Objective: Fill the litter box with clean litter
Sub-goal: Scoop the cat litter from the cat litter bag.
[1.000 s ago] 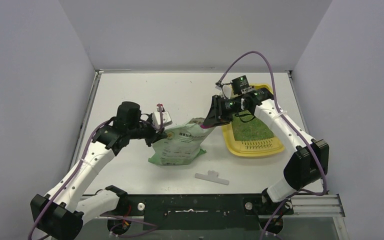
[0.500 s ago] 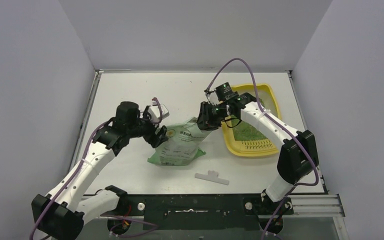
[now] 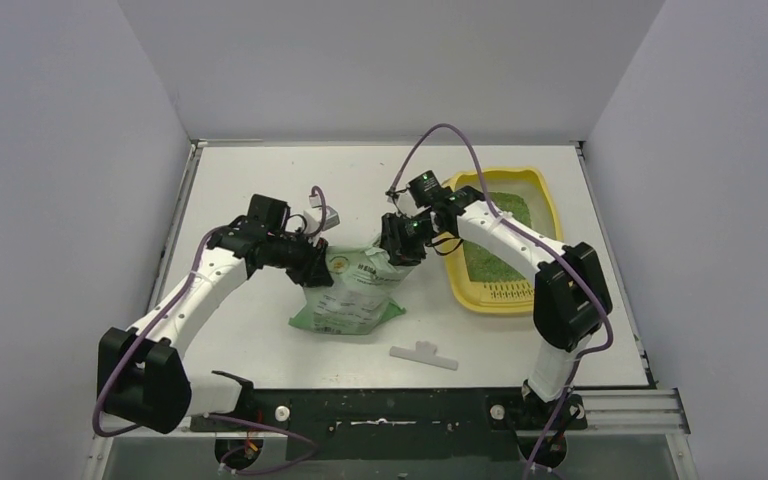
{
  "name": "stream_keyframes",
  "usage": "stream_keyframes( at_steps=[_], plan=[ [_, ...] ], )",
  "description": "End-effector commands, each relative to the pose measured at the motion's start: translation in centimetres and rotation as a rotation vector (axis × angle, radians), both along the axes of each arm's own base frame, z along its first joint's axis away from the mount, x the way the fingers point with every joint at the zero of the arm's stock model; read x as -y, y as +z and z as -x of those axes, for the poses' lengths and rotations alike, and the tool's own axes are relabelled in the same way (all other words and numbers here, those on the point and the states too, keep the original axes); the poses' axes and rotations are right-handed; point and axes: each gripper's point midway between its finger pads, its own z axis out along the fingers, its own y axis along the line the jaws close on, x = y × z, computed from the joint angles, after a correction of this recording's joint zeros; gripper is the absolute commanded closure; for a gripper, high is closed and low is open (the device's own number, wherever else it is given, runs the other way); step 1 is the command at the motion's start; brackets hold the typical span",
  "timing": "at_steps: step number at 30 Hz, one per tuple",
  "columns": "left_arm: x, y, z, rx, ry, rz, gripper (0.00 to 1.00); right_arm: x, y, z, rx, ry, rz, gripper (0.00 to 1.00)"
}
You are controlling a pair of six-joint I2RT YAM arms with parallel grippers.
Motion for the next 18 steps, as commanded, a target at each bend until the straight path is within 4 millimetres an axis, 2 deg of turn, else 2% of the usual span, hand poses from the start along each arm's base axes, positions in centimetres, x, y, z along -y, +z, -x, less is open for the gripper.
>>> stream_keyframes(
  at_steps=[1, 6, 11, 12, 15, 17, 18],
  plan=[
    [1.9, 3.2, -0.4, 0.026, -0.097, 0.099, 1.0, -0.4, 0.2, 0.3, 0.021, 0.027, 0.033, 1.0],
    [4.0, 6.3, -1.2, 0.224, -0.17, 0.155, 1.0, 1.3, 4.2, -2.2, 0.136, -0.038, 0.045, 1.0],
    [6.3, 12.5, -2.2, 0.537, -0.178, 0.299, 1.0, 4.0, 8.6, -4.1, 0.212, -0.116, -0.021, 1.0],
    [6.5, 13.1, -2.4, 0.588, -0.167, 0.315, 1.0, 4.6, 9.4, -4.2, 0.229, -0.127, -0.035, 1.0],
    [6.3, 14.0, -2.9, 0.697, -0.128, 0.323, 1.0, 5.1, 9.5, -3.4, 0.232, -0.115, -0.044, 1.0],
    [5.6, 12.9, -3.4, 0.71, -0.089, 0.288, 1.0, 4.7, 8.1, -2.1, 0.194, -0.093, -0.037, 1.0],
    [5.4, 11.8, -3.3, 0.696, -0.089, 0.272, 1.0, 4.2, 7.0, -1.2, 0.17, -0.075, -0.029, 1.0]
  ],
)
